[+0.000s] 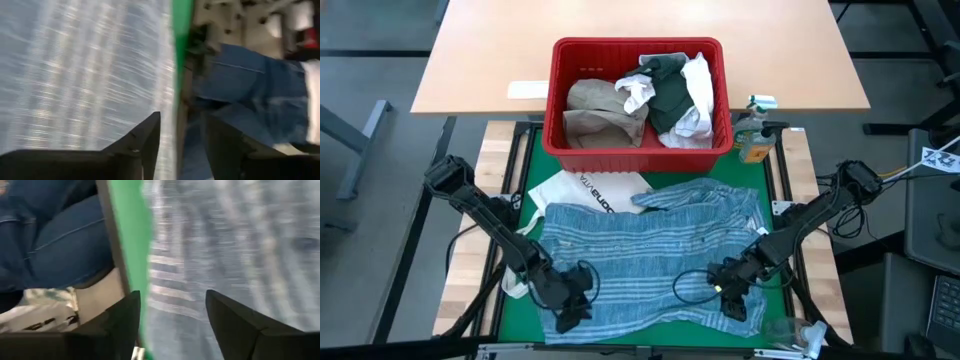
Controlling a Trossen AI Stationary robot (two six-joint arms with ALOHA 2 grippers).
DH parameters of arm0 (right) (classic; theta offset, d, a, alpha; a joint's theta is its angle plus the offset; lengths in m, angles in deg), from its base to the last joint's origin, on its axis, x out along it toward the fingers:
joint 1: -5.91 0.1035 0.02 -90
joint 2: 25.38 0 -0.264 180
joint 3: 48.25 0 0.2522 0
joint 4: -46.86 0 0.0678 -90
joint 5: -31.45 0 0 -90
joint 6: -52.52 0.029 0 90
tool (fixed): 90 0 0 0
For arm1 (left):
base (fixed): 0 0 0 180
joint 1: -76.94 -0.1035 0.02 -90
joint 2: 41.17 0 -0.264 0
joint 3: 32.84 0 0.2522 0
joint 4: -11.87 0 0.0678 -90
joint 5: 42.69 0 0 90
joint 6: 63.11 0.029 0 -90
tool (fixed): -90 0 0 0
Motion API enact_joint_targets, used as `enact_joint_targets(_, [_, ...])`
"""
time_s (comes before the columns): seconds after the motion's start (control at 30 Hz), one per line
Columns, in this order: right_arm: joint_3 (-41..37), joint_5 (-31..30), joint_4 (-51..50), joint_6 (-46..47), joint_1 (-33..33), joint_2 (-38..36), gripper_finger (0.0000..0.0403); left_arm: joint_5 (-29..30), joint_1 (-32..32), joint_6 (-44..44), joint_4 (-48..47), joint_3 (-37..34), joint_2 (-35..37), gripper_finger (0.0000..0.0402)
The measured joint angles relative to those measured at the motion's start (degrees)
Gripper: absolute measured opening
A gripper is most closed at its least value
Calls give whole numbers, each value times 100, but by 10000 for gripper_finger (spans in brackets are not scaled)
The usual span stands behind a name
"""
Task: Fold Laundry from Bin
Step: Fold the blue polo shirt
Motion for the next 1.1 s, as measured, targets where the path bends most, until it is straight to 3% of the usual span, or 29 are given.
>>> enact_joint_targets(0.23, [0, -521, 573, 1, 582, 0, 237, 333, 533, -4, 410, 0, 0, 155])
enact_joint_targets(0.5, [0, -1178, 891, 191, 1116, 198, 237, 657, 728, -17, 427, 1, -34, 156])
enact_joint_targets(0.8, [0, -1170, 1023, 347, 1317, 687, 237, -190, 753, -55, 1096, 2, -755, 156])
enact_joint_targets(1.1, [0, -1072, 1089, 347, 1315, 1231, 237, -347, 825, -44, 1110, 4, -905, 156])
